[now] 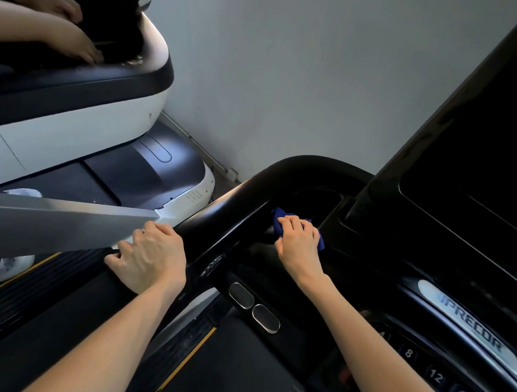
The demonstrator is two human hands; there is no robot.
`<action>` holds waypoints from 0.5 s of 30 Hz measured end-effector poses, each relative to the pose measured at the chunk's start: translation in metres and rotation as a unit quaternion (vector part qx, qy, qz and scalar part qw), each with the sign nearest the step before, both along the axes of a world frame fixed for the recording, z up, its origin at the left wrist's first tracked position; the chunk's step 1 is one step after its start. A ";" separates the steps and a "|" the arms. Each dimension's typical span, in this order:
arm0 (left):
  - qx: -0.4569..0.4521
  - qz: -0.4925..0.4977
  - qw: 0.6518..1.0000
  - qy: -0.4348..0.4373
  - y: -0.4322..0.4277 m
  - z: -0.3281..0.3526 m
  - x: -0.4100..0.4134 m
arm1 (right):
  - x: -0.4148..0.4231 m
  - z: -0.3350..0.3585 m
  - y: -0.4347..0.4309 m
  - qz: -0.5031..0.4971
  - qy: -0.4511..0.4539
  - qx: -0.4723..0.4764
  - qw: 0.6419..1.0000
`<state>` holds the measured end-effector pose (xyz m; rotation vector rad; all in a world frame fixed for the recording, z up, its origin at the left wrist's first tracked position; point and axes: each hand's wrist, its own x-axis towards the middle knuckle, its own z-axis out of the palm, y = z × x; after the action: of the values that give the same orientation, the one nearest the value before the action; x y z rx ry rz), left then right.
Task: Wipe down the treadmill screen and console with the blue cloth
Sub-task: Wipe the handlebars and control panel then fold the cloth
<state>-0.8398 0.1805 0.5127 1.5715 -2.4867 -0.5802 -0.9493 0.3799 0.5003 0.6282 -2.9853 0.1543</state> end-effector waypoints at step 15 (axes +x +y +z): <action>-0.061 -0.146 0.985 0.071 0.007 -0.001 0.006 | -0.005 0.008 -0.012 0.007 -0.055 0.014 0.998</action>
<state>-0.8336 0.1870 0.5120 1.0920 -2.6035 -0.5428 -0.9545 0.3682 0.5080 0.6648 -3.0947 0.1527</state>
